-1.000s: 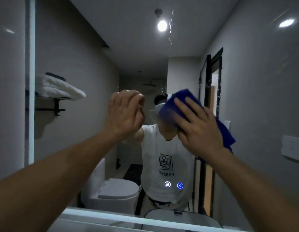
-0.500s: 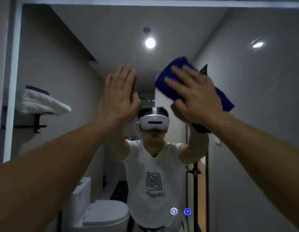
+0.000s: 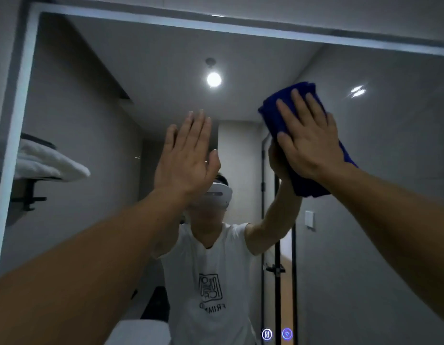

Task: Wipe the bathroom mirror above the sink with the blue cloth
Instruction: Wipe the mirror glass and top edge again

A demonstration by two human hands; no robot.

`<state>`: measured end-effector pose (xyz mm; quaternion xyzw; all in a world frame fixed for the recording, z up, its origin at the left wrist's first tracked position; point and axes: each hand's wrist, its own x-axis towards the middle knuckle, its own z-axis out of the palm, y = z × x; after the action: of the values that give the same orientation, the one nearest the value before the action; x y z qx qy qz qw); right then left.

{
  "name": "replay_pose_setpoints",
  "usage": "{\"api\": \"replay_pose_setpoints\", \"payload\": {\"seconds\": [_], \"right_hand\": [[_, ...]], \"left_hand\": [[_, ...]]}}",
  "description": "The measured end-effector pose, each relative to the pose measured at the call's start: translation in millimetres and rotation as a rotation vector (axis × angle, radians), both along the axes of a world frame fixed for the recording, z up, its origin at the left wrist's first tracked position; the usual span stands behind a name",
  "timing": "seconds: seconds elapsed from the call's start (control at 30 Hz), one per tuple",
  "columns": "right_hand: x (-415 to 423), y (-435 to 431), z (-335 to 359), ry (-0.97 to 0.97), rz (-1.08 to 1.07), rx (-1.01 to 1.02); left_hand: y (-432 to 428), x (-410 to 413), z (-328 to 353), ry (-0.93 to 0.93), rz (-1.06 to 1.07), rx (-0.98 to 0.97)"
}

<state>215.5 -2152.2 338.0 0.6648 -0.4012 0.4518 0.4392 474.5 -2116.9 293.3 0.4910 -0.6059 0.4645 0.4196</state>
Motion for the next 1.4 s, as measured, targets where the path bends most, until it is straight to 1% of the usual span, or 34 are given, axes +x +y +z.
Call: {"api": "replay_pose_setpoints", "payload": {"seconds": [0.03, 0.07, 0.1, 0.13, 0.17, 0.27, 0.33, 0.37, 0.4, 0.43, 0.47, 0.53, 0.57, 0.6, 0.63, 0.67, 0.7, 0.8, 0.83, 0.87, 0.9, 0.93, 0.97, 1.03, 1.1, 1.17, 1.2, 1.3, 1.33, 1.37, 1.4], "right_hand": [[8, 2, 5, -0.137, 0.029, 0.009], [18, 7, 3, -0.216, 0.056, 0.017], [28, 9, -6, -0.244, 0.077, 0.033], [36, 12, -22, -0.228, 0.098, 0.048], [40, 13, -42, -0.164, 0.110, 0.053], [31, 12, -101, 0.186, 0.112, -0.007], [5, 7, -94, 0.418, 0.057, -0.029], [-5, 6, -80, 0.498, 0.005, -0.019], [-10, 6, -64, 0.515, -0.045, -0.017], [-10, 6, -46, 0.442, -0.072, -0.013], [-5, 6, -28, 0.293, -0.070, 0.002], [15, 6, 5, -0.072, -0.024, 0.055], [27, 8, 14, -0.204, 0.015, 0.071], [39, 10, 17, -0.268, 0.049, 0.072], [48, 12, 12, -0.273, 0.073, 0.065], [55, 13, 1, -0.228, 0.094, 0.049], [59, 13, -16, -0.131, 0.110, 0.025], [55, 8, -70, 0.285, 0.101, -0.053], [45, 4, -65, 0.382, 0.099, -0.067], [35, 0, -47, 0.422, 0.090, -0.080], [28, -2, -25, 0.399, 0.055, -0.087], [25, -2, 3, 0.319, 0.022, -0.083], [23, 0, 32, 0.192, 0.010, -0.069], [26, 6, 81, -0.041, 0.036, -0.016], [37, 10, 102, -0.160, 0.079, 0.006], [47, 14, 98, -0.157, 0.108, 0.000], [51, 14, 88, -0.109, 0.108, -0.013], [52, 11, 50, 0.183, 0.074, -0.082], [46, 10, 55, 0.252, 0.057, -0.086], [40, 9, 71, 0.262, 0.045, -0.087], [36, 8, 93, 0.200, 0.038, -0.071]], "left_hand": [[-1, 0, 0, 0.000, 0.013, 0.006], [-2, 0, 0, -0.001, 0.020, 0.010], [-3, 0, 0, 0.000, 0.022, 0.012], [-3, 1, 0, 0.003, 0.021, 0.009], [-4, 1, 0, 0.006, 0.017, 0.003], [-5, 2, 0, 0.000, 0.010, -0.005], [-5, 1, -1, 0.001, -0.001, -0.010], [-4, 1, -1, 0.004, -0.003, -0.011], [-4, 1, 0, 0.004, -0.002, -0.011], [-4, 1, 0, 0.001, -0.002, -0.012], [-4, 1, 0, 0.000, -0.003, -0.012], [-4, 1, -1, 0.000, 0.001, -0.023], [-5, 1, -1, -0.002, 0.008, -0.027], [-6, 0, 0, -0.004, 0.010, -0.028], [-6, 0, 0, -0.001, 0.007, -0.031], [-6, 1, 0, 0.003, -0.001, -0.040], [-6, 0, -1, 0.006, -0.010, -0.050], [-3, -1, -3, -0.002, -0.013, -0.071], [-2, -2, -3, -0.004, -0.006, -0.071], [-2, -2, -3, -0.010, -0.004, -0.071], [-2, -2, -3, -0.011, -0.006, -0.077], [-3, -1, -2, -0.007, -0.005, -0.085], [-4, 0, -2, -0.003, 0.002, -0.093], [-6, 1, -2, -0.014, 0.020, -0.111], [-7, 1, -2, -0.021, 0.027, -0.124], [-8, 2, -1, -0.027, 0.022, -0.138], [-8, 3, -1, -0.027, 0.018, -0.146], [-8, 2, -3, -0.037, 0.015, -0.158], [-8, 3, -3, -0.032, 0.013, -0.168], [-9, 3, -4, -0.031, 0.012, -0.179], [-9, 3, -3, -0.036, 0.014, -0.186]]}}
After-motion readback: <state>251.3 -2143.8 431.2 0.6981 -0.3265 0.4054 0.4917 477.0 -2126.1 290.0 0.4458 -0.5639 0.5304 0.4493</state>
